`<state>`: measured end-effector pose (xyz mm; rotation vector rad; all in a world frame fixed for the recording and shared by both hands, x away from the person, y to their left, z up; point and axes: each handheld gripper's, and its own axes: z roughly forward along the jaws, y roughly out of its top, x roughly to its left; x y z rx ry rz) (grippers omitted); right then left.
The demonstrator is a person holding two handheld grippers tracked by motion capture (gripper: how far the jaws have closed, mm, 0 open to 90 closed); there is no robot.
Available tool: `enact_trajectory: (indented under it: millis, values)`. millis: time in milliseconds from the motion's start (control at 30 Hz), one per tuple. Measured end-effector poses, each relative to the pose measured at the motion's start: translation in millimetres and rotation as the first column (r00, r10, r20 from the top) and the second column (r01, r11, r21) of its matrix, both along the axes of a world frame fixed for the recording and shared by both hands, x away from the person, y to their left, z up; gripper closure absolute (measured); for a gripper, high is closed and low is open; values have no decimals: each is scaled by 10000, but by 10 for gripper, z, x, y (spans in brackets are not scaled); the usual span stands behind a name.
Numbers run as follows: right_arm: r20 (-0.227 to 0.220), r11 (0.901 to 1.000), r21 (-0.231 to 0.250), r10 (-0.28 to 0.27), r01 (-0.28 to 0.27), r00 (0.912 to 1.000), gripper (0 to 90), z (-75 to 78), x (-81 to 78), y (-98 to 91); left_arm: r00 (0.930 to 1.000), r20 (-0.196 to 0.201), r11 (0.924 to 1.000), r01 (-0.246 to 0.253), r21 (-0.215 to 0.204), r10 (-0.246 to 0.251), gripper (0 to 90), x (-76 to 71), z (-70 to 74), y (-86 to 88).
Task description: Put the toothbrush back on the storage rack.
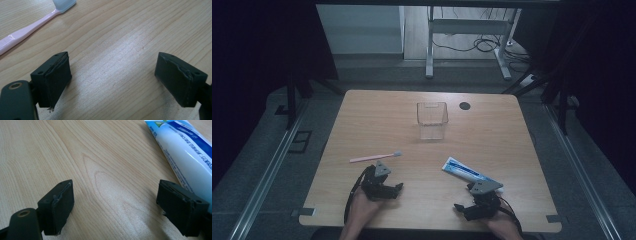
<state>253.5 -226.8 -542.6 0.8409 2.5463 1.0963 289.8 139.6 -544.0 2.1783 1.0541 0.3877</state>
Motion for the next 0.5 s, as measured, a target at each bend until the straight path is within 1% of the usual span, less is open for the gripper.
enact_trajectory:
  millis: [100,500]
  values:
    - [-1,10000,-1,9,-9,10000,140,0,0,-1,10000,10,10000,-87,-18,87,132,-3,-1,-7]
    - [-1,10000,1,5,-5,10000,140,0,0,0,9999,18,9999,-102,-22,102,135,-3,-1,-6]
